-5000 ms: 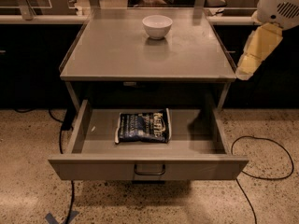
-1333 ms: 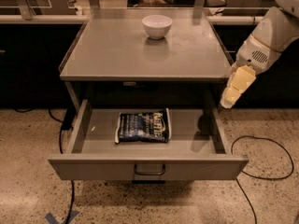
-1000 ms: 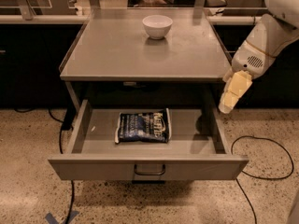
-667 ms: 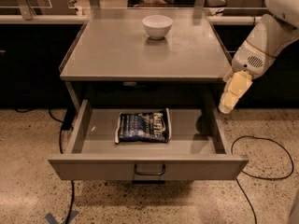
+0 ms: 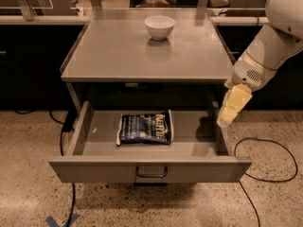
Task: Pick blue chip bag from top drawer and place on counter
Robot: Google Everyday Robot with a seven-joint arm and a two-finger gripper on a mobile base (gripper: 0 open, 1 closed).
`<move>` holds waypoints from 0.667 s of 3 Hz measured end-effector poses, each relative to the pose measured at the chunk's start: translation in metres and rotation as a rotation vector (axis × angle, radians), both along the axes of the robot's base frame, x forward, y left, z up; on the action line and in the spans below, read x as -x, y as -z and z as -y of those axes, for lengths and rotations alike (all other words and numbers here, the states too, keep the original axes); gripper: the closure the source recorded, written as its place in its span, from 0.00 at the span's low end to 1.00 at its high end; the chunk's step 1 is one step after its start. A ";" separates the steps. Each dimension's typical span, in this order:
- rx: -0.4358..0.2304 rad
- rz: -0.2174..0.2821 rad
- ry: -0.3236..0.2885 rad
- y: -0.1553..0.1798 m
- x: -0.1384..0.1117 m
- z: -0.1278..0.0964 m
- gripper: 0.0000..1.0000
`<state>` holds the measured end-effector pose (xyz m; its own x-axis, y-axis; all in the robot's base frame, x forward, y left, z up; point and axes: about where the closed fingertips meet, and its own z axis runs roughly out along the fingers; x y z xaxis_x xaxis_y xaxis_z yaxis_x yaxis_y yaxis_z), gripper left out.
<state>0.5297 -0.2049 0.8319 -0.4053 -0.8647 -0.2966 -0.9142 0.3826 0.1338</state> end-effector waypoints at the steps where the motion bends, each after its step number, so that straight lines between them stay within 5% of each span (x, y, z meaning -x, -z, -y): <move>1: 0.073 0.169 0.017 -0.006 0.030 -0.015 0.00; 2: 0.120 0.215 0.000 0.035 0.052 -0.030 0.00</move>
Offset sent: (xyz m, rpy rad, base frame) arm -0.0704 0.0416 -0.0625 -0.1747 -0.2803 0.0042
